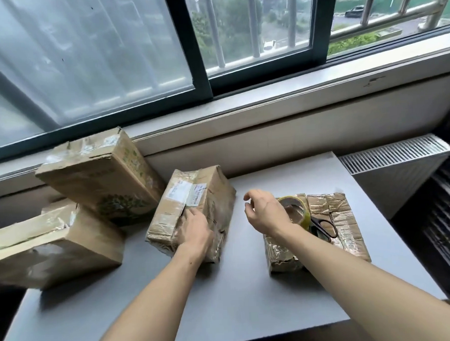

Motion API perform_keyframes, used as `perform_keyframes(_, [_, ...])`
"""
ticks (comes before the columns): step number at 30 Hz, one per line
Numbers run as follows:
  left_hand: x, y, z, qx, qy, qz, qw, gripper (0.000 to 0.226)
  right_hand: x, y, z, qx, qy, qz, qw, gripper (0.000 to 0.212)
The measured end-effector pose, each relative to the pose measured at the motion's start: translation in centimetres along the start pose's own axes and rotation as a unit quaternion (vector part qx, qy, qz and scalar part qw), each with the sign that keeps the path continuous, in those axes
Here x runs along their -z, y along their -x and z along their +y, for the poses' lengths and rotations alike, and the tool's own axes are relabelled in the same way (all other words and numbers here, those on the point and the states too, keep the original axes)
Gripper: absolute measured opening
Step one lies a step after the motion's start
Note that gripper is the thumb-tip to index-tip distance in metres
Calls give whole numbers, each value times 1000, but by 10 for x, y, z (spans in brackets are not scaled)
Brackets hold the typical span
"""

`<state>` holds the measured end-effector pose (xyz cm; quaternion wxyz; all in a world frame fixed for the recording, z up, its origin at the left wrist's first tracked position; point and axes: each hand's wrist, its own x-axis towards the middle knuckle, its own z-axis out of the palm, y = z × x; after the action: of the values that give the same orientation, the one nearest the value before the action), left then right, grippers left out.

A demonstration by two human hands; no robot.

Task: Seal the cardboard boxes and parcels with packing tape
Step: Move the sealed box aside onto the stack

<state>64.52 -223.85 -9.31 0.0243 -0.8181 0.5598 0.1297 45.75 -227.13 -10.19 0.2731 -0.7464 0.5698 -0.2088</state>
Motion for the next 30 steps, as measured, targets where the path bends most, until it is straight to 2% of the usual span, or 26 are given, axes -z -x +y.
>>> perform_keyframes(3, [9,10,-41,-13,17,-3,1000,35,-9,-7,-9,-24,-22,-21,999,30])
perform_keyframes(5, [16,14,-74,-40,12,6,999,30,-17,-14,-16,-34,-10,-27,999,41])
perform_keyframes(8, [25,20,-116,-88,-1,8,996,48,-29,-22,-30,-25,29,-81,996,73])
perform_keyframes(11, [30,25,-139,-113,-52,6,992,66,-41,-27,-44,12,38,-205,978,101])
perform_keyframes(13, [29,25,-152,-59,-48,8,997,81,-52,-26,-52,15,30,-274,961,106])
perform_keyframes(14, [28,24,-159,-8,-3,-6,1000,92,-58,-25,-54,13,20,-278,960,104])
perform_keyframes(16, [25,21,-174,59,143,-50,987,107,-68,-21,-56,2,-3,-240,971,91])
perform_keyframes(18, [23,21,-183,46,245,-71,966,104,-70,-16,-55,8,-10,-202,979,80])
perform_keyframes(21, [30,14,-189,59,294,-7,954,88,-60,-10,-58,6,-47,-155,987,67])
perform_keyframes(24, [44,2,-187,109,387,44,915,84,-41,-8,-70,-2,-81,-69,994,48])
perform_keyframes(26, [50,-1,-180,122,427,68,893,67,-28,-7,-83,-5,-74,-31,997,39])
perform_keyframes(30, [52,2,-159,140,441,63,884,57,-6,-11,-107,-39,-83,34,995,42])
